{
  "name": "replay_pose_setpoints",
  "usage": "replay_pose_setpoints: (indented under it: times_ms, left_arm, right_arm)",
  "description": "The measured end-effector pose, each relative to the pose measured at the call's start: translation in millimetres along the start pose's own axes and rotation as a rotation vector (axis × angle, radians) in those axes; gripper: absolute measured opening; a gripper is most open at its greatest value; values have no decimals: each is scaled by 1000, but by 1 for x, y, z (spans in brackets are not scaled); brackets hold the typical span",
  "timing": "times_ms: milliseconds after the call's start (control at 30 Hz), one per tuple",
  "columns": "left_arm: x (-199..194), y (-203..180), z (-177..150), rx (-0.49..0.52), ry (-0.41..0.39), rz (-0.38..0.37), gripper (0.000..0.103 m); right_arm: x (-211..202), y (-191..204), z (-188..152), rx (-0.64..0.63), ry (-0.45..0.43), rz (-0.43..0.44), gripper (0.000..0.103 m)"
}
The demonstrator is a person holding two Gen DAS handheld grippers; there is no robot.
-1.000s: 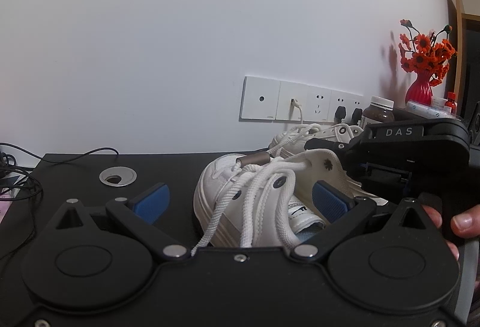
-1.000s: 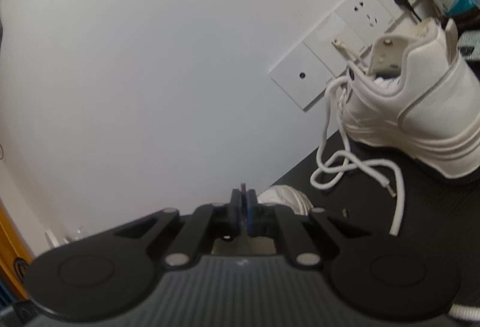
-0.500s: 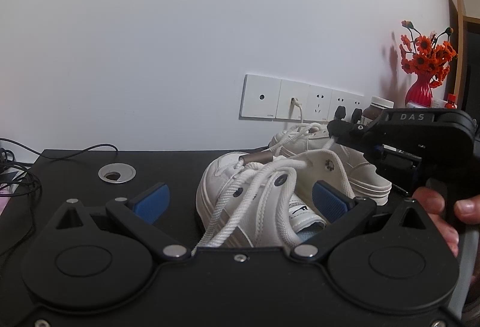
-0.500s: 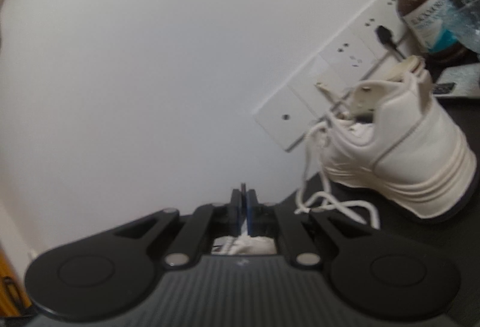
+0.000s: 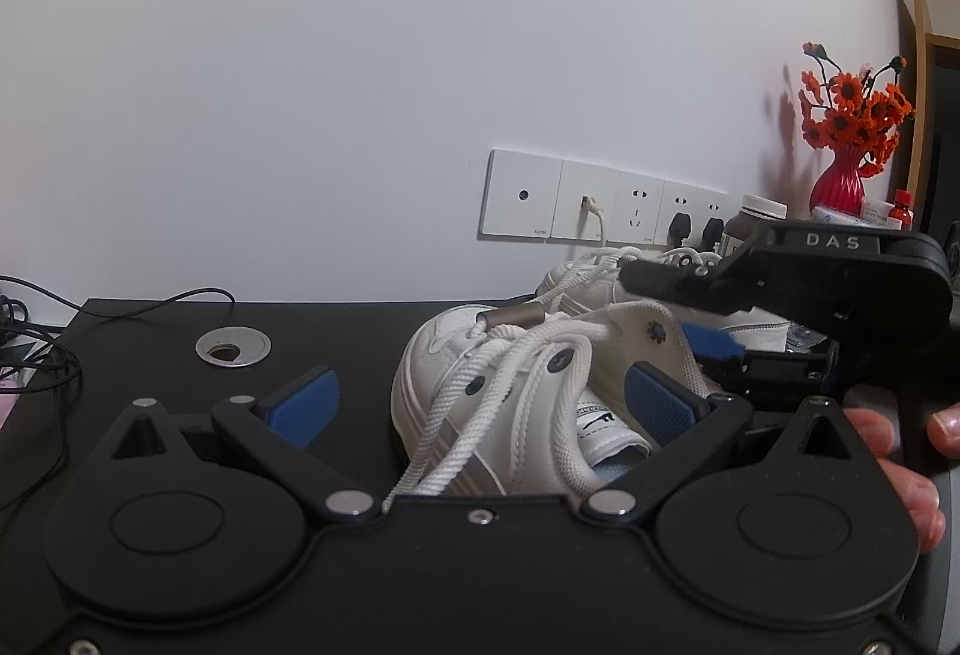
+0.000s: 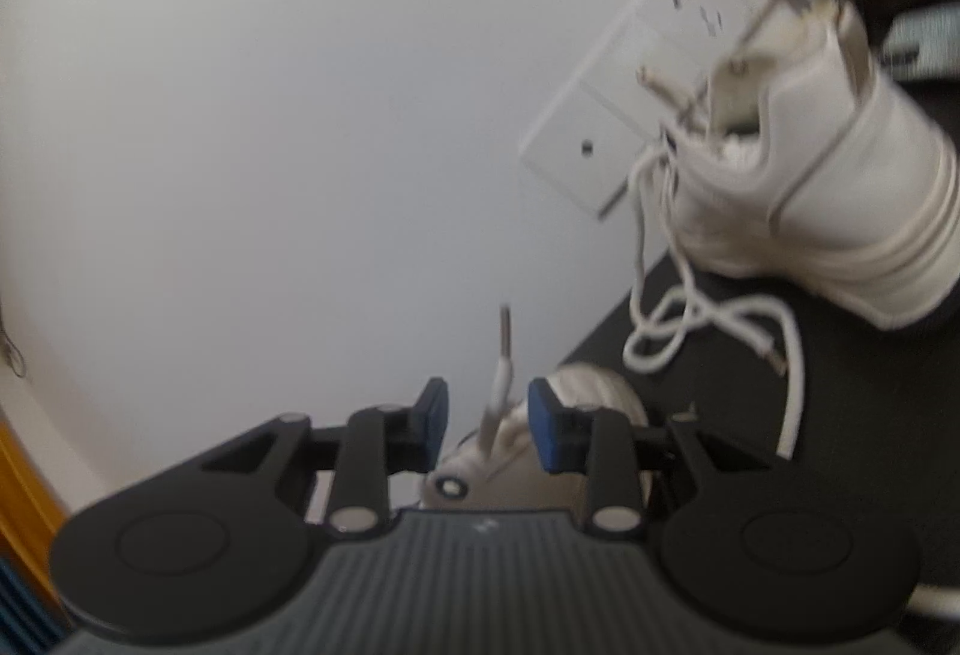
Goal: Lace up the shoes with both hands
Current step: 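Grasp the white lace tip with the right tool and lift it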
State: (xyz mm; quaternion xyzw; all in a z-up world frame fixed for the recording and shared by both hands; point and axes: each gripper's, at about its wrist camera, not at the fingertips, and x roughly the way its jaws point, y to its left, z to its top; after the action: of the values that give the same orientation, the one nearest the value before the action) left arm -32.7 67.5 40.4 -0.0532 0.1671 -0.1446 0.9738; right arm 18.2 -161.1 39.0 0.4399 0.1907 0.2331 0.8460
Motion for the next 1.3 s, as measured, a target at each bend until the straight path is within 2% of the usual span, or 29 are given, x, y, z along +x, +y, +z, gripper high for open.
replay_pose_setpoints:
  times_ms: [233,300,400,600,733,867,967,1300]
  left_arm:
    - [0,0,0,-2,-1,-1,103]
    - [0,0,0,-2,-1,-1,103]
    - [0,0,0,-2,-1,-1,103]
    - [0,-1,0,-2,-1,-2,103]
    - [0,-1,0,-3,-1,-4,103]
    - [0,0,0,-6,-1,-5,103]
    - [0,1,0,-8,0,-6,103]
    - [1,2,-1,-11,0,-10,103]
  right_arm:
    - [7,-1,-3,17,47,12,24]
    - [4,0,-3,0,45,14,14]
    - [2,1,-5,-23,29,9,6]
    - [-2,6,-8,-82,-14,-6,5]
    - [-8,8,-7,-124,-93,-43,5]
    - [-15,5,-2,-97,-154,-61,5]
    - [-13,3,0,-67,-115,-22,8]
    - [-4,0,-2,-35,-27,-7,9]
